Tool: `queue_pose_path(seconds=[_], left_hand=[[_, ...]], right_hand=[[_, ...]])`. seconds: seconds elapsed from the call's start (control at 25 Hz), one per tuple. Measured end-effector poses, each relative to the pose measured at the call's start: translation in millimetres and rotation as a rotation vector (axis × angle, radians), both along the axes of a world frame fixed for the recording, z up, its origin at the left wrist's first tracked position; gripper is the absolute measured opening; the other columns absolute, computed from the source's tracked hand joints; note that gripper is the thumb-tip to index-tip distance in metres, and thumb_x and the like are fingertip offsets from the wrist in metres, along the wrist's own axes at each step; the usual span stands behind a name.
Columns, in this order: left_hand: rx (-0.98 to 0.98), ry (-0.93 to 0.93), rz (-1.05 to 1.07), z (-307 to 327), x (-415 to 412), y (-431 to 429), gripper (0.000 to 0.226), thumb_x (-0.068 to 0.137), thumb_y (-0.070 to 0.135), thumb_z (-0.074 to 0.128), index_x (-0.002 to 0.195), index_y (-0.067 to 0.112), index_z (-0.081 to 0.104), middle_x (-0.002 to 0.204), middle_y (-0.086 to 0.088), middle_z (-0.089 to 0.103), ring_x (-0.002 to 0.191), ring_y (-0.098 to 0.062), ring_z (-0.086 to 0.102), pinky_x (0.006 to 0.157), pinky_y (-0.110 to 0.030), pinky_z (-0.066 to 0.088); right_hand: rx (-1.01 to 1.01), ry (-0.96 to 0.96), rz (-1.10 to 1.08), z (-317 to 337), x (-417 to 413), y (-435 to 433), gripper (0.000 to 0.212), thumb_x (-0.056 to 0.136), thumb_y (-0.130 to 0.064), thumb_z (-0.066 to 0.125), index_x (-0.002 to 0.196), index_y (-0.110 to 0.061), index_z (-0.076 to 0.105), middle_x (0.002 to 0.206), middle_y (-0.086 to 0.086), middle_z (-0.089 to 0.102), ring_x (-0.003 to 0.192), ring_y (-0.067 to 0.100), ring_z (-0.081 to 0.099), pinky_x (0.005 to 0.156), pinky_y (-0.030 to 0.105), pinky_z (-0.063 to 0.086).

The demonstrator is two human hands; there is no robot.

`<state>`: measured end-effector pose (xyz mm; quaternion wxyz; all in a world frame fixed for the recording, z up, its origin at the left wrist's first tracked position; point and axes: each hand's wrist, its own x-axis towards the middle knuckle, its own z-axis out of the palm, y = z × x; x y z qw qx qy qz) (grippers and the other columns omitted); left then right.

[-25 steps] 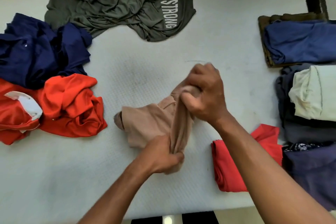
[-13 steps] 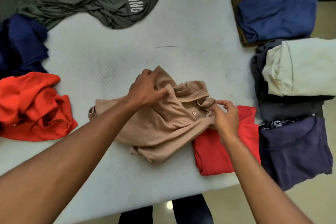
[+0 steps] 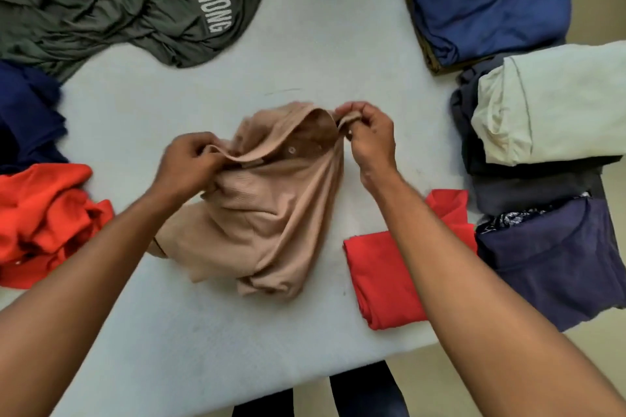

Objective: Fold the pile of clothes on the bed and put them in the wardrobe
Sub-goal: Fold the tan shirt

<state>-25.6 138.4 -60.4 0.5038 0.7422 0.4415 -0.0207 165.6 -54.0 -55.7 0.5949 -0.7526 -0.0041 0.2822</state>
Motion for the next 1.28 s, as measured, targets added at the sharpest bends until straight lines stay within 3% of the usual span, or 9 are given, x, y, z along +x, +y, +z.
queue_pose_path(seconds=[0.12, 0.28, 0.44, 0.56, 0.68, 0.84, 0.92, 1.08, 1.28], left_hand=[[0.091, 0.011, 0.308, -4, -36, 32, 0.019, 0.070, 0.028, 0.056, 0.077, 0.020, 0.071, 0.069, -0.006, 0.067, 0.068, -0.027, 0.062, 0.068, -0.043, 0.055], [0.184, 0.054, 0.037, -20, -48, 35, 0.027, 0.082, 0.031, 0.065, 0.108, 0.031, 0.075, 0.111, 0.000, 0.065, 0.105, -0.011, 0.059, 0.103, -0.031, 0.046], [0.186, 0.072, 0.117, -42, -39, 61, 0.038, 0.089, 0.017, 0.062, 0.126, 0.021, 0.068, 0.128, -0.006, 0.060, 0.115, -0.015, 0.056, 0.107, -0.029, 0.042], [0.266, 0.183, -0.015, -56, -37, 75, 0.051, 0.085, 0.000, 0.056, 0.134, 0.014, 0.062, 0.131, -0.017, 0.051, 0.120, -0.030, 0.053, 0.109, -0.037, 0.042], [0.358, 0.176, -0.086, -60, -37, 85, 0.046, 0.084, 0.007, 0.065, 0.129, 0.017, 0.065, 0.125, -0.018, 0.050, 0.111, -0.030, 0.057, 0.102, -0.041, 0.048], [-0.076, 0.036, 0.039, -39, -19, 71, 0.005, 0.096, 0.024, 0.065, 0.097, 0.024, 0.070, 0.088, 0.007, 0.067, 0.082, -0.007, 0.062, 0.074, -0.021, 0.048], [-0.084, 0.107, -0.115, -33, -17, 63, 0.014, 0.094, 0.035, 0.068, 0.101, 0.022, 0.065, 0.086, 0.010, 0.064, 0.079, -0.008, 0.061, 0.067, -0.024, 0.045], [0.045, 0.027, 0.028, -32, -19, 60, 0.013, 0.095, 0.030, 0.064, 0.103, 0.021, 0.070, 0.091, 0.006, 0.070, 0.092, -0.018, 0.066, 0.078, -0.035, 0.051], [-0.609, -0.354, 0.521, 7, -12, 64, 0.028, 0.101, 0.012, 0.049, 0.123, 0.012, 0.065, 0.113, -0.001, 0.072, 0.105, -0.016, 0.066, 0.094, -0.034, 0.050]], right_hand=[[-0.037, -0.036, 0.054, 7, 22, 48, 0.035, 0.090, -0.002, 0.050, 0.108, -0.024, 0.072, 0.104, -0.007, 0.071, 0.091, 0.003, 0.063, 0.088, 0.026, 0.051], [-0.440, -0.044, 0.375, -30, 1, 63, 0.057, 0.087, -0.033, 0.067, 0.142, -0.025, 0.054, 0.136, 0.006, 0.058, 0.120, 0.019, 0.059, 0.103, 0.034, 0.049], [-0.530, -0.106, 0.412, -58, -27, 43, 0.066, 0.092, -0.029, 0.065, 0.153, -0.019, 0.042, 0.140, 0.006, 0.049, 0.126, 0.021, 0.055, 0.108, 0.034, 0.043], [-0.523, -0.065, 0.324, -58, -18, 58, 0.062, 0.093, -0.047, 0.065, 0.147, -0.022, 0.050, 0.128, 0.000, 0.061, 0.115, 0.016, 0.059, 0.101, 0.031, 0.046], [-0.379, 0.112, 0.235, -49, -4, 85, 0.016, 0.094, -0.037, 0.067, 0.100, -0.022, 0.072, 0.098, -0.004, 0.073, 0.093, 0.013, 0.066, 0.084, 0.028, 0.051], [-0.317, 0.154, 0.412, -31, -16, 107, 0.010, 0.088, -0.022, 0.071, 0.079, -0.018, 0.069, 0.081, -0.003, 0.072, 0.075, 0.010, 0.064, 0.070, 0.024, 0.049], [-0.265, 0.168, 0.485, -24, -33, 104, 0.008, 0.082, -0.013, 0.070, 0.076, -0.017, 0.073, 0.081, -0.001, 0.075, 0.078, 0.011, 0.069, 0.074, 0.023, 0.053], [-0.241, 0.237, 0.559, -20, -47, 67, 0.018, 0.076, -0.007, 0.063, 0.065, -0.018, 0.071, 0.061, -0.004, 0.068, 0.060, 0.011, 0.065, 0.060, 0.027, 0.051], [-0.460, -0.094, 0.416, -29, -34, 46, 0.027, 0.075, -0.025, 0.066, 0.102, -0.026, 0.068, 0.101, -0.003, 0.069, 0.089, 0.013, 0.064, 0.082, 0.038, 0.055]])
